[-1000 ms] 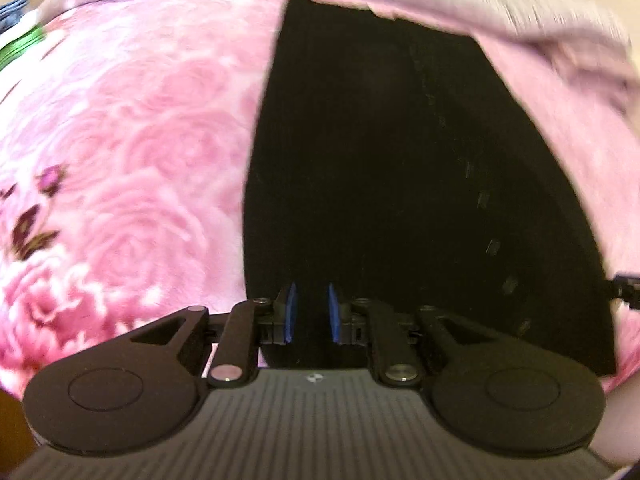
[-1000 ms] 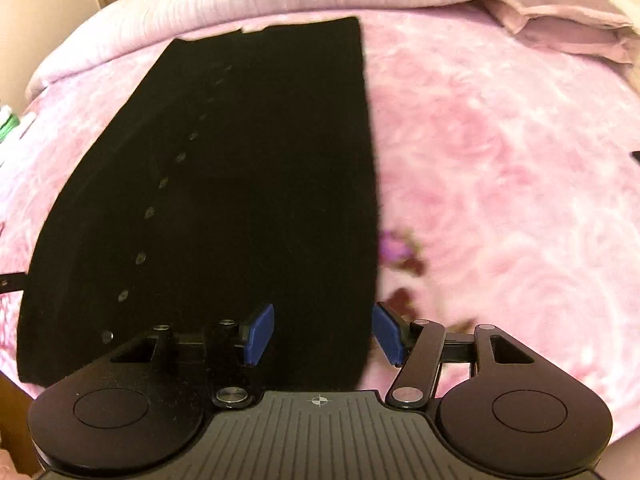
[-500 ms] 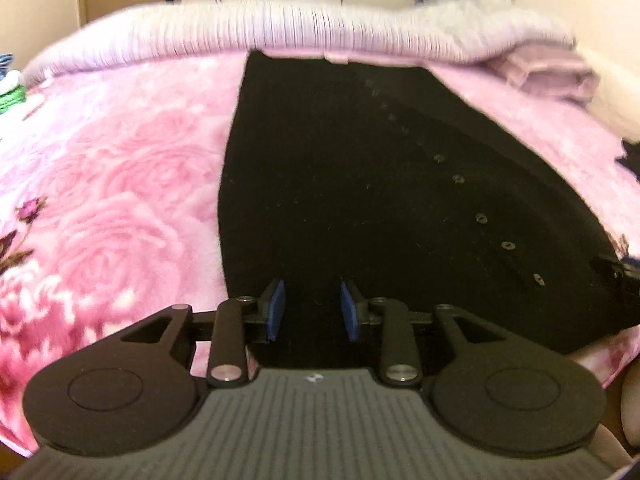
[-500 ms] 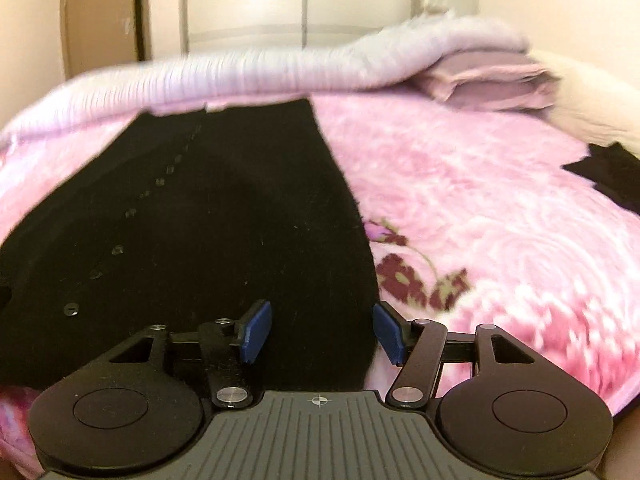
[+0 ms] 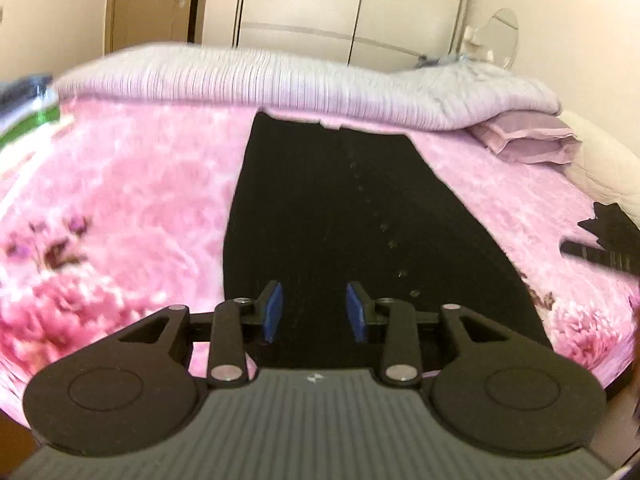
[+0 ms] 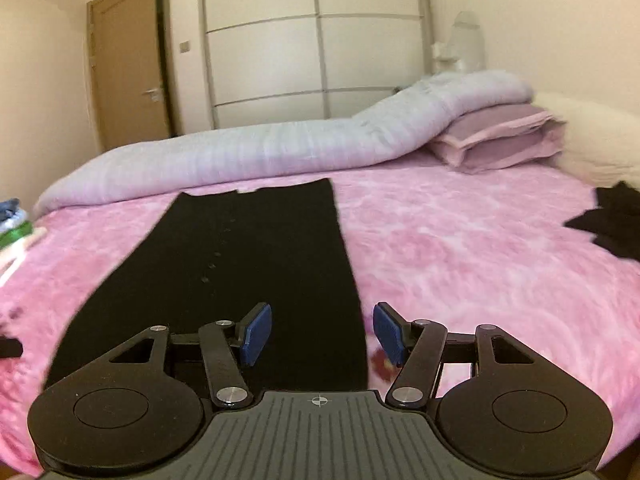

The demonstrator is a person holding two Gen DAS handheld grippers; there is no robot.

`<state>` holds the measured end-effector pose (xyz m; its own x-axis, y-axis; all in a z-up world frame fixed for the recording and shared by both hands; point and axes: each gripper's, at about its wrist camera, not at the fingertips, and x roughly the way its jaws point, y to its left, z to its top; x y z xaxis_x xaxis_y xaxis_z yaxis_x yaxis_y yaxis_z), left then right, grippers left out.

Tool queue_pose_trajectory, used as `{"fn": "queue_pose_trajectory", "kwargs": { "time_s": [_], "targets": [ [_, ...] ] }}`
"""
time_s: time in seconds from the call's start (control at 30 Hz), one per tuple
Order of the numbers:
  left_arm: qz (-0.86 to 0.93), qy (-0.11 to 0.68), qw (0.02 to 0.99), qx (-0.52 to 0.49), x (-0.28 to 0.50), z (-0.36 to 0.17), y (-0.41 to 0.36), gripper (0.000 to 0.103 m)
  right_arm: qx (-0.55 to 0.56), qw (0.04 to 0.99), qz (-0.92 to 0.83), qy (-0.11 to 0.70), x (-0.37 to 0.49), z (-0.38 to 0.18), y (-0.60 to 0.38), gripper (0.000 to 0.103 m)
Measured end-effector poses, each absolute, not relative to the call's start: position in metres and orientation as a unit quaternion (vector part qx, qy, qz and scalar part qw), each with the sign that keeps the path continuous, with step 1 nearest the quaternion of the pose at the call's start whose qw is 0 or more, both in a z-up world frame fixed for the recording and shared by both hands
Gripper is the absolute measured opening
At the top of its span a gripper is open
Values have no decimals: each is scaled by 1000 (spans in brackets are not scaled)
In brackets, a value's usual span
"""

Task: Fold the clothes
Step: 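Open both grippers and raise them back from the flattened skirt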

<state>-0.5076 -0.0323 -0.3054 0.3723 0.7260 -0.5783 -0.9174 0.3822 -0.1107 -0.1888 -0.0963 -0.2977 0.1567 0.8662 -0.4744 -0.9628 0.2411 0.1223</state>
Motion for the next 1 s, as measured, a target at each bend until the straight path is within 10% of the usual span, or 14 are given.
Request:
{"fn": "queue_pose_trajectory", "kwargs": {
  "time_s": [1.0],
  "targets": [
    [562,300,753,-165,-504,-293,-109,50,-137,751,571,302,-280,-289,-187,60]
  ]
}}
